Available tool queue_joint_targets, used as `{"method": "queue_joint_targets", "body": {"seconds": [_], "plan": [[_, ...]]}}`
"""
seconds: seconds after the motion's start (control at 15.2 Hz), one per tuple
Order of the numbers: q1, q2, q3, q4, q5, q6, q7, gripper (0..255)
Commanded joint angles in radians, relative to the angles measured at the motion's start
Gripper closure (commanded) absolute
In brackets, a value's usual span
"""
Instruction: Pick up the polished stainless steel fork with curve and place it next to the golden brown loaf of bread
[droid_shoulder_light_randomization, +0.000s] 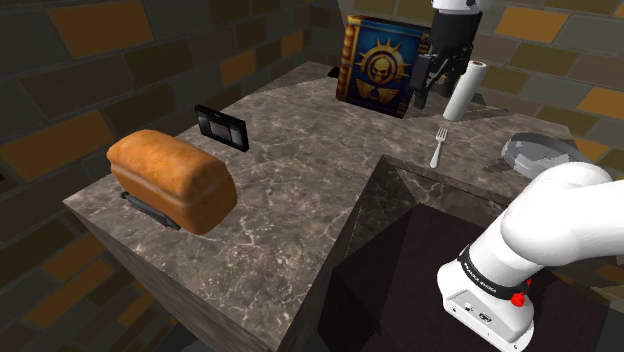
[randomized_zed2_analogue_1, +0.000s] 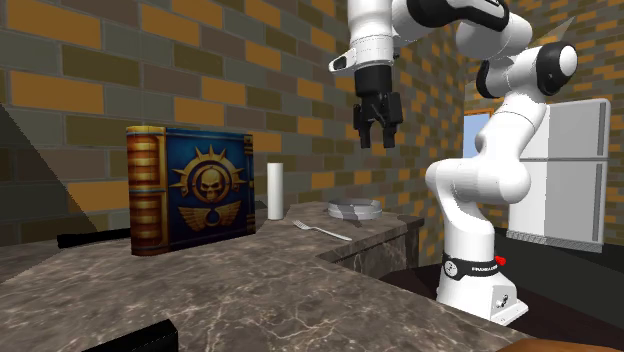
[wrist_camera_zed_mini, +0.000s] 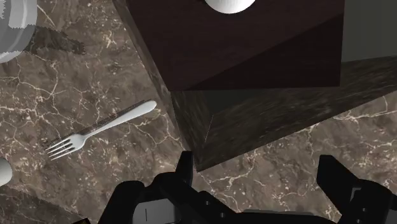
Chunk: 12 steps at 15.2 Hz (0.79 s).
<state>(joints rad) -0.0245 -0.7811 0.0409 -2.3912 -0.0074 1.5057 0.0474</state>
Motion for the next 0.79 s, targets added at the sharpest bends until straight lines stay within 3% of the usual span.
{"method": "queue_joint_targets", "body": {"seconds": [0.0,0.73], "plan": [[0.0,0.0,0.0,0.0,0.0,0.0,0.0,0],[-0.19,0.167,-0.096,-0.107,-0.06,0.339,0.189,0]]}}
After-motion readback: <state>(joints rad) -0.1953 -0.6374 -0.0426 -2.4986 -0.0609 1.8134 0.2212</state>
